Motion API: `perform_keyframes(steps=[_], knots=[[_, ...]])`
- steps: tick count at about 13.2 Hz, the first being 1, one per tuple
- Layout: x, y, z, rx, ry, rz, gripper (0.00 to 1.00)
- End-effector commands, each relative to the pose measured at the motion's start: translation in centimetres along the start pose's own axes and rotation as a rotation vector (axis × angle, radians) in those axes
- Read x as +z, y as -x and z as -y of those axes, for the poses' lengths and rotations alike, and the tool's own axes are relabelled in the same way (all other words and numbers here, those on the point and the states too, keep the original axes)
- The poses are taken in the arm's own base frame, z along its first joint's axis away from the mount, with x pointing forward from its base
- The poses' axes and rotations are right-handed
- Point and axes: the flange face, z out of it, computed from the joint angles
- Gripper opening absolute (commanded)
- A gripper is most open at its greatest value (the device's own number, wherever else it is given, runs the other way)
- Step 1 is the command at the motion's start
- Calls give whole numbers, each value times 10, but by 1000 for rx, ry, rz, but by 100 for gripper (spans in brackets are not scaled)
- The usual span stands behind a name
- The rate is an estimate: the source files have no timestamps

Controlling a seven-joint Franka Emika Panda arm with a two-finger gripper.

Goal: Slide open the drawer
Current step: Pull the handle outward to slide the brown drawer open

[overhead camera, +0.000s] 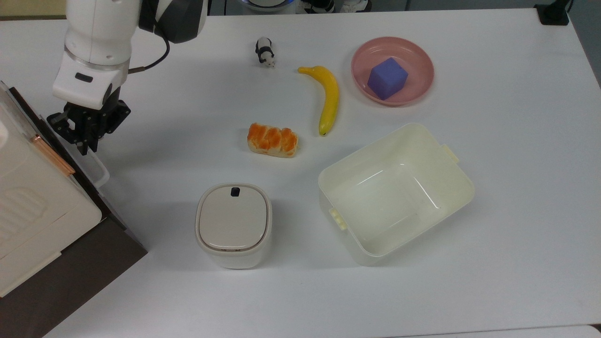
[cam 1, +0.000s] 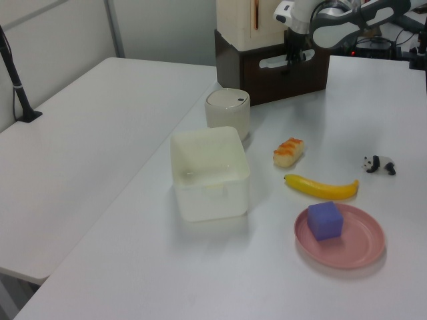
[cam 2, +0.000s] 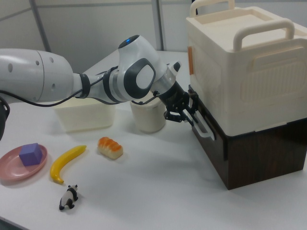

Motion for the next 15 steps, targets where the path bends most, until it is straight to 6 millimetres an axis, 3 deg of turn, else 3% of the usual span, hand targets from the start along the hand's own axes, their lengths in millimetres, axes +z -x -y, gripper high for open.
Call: perform_keyframes(steps=[1,8,15], knots=[[-9,-7,37,31,-40,-1,0],[-44,-17,85,54,-75,-14,0],[-63,-26,104,44,-117,28,4]])
